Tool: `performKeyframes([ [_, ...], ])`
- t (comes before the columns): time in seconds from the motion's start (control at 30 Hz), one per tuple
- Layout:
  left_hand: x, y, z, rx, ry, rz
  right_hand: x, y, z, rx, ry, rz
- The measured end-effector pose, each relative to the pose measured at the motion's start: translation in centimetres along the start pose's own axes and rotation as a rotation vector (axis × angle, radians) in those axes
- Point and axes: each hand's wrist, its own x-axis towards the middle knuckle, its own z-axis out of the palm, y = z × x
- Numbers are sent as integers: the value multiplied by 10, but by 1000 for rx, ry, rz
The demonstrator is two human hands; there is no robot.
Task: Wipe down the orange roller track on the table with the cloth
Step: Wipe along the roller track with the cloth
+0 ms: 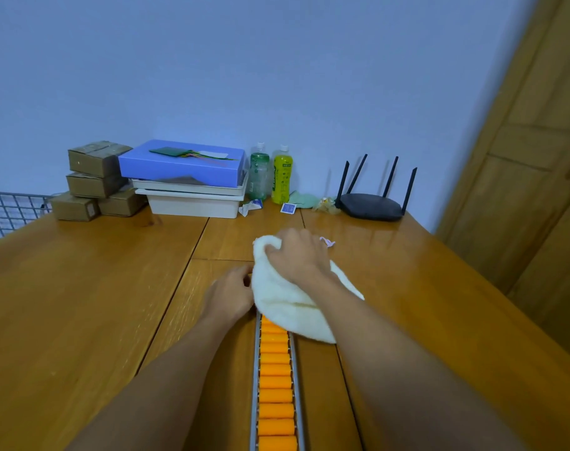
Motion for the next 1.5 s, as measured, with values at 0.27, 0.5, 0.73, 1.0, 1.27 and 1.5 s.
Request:
performKeyframes([
  [0.27,-1,2,1,-33,15,6,-20,-5,30,-204,-78,-105],
  [0.5,1,-1,3,-23,13,7,-25,-6,26,-371,-53,-210],
  [0.73,0,1,1,-28,30,52,-31,4,24,-354,-40,-151],
  [1.0,3,-1,5,-23,24,60,-40,26,14,-368,-37,-96],
  [1.27,-5,0,-2,-105,2,55,-75,65,-16,-271,-10,39],
  [1.5,-31,5,-6,-147,-19,20,-91,59,-59,-39,37,155],
])
